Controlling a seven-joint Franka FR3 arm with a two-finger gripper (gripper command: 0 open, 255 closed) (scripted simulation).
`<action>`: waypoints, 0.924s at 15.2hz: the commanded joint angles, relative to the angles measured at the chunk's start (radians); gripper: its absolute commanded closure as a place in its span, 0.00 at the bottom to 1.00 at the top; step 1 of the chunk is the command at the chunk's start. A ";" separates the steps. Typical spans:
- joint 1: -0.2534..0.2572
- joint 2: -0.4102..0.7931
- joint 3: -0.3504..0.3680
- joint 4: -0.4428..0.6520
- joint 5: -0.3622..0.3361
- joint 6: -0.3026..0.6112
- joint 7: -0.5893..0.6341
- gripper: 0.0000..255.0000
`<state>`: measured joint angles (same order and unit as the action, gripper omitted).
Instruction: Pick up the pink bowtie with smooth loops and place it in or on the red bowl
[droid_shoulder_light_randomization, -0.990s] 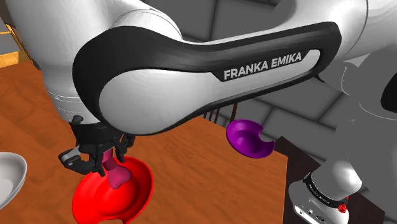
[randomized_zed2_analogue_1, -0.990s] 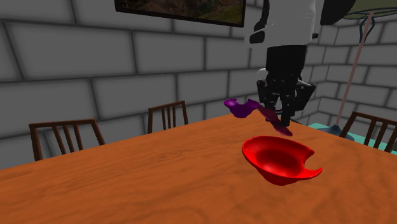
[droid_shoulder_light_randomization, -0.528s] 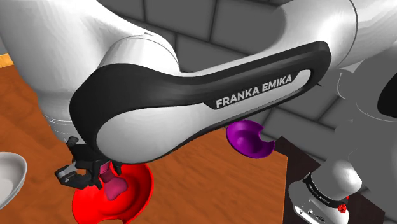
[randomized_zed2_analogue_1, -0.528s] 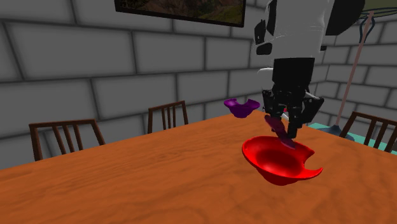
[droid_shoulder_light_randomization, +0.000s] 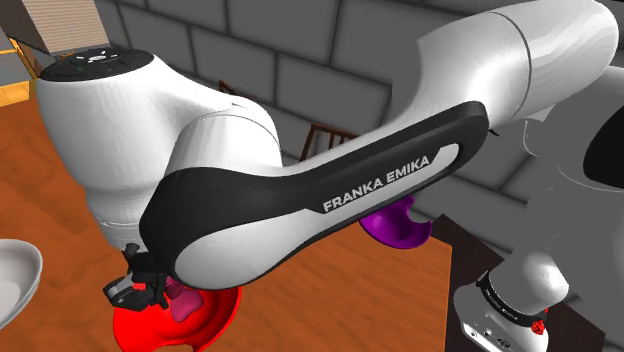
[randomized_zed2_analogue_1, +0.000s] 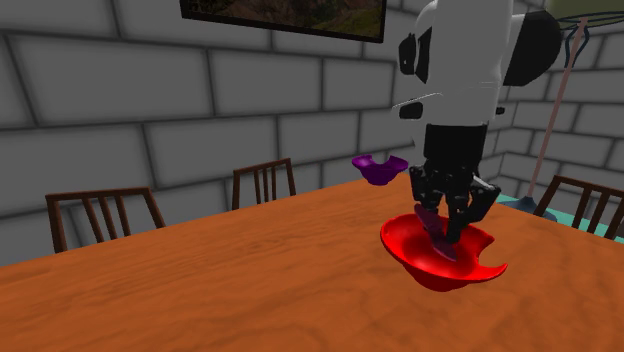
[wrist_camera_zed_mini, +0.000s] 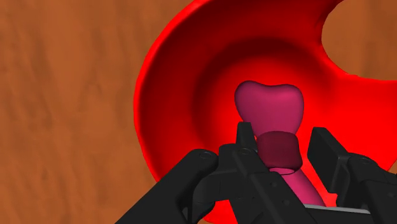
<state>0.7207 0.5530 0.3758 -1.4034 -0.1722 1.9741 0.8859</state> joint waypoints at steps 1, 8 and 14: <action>-0.001 0.001 -0.001 -0.015 -0.001 0.016 0.001 1.00; -0.001 0.001 -0.001 -0.014 -0.001 0.016 0.001 1.00; -0.001 0.001 -0.001 -0.014 -0.001 0.016 0.001 0.00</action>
<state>0.7198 0.5540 0.3752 -1.4177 -0.1733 1.9896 0.8872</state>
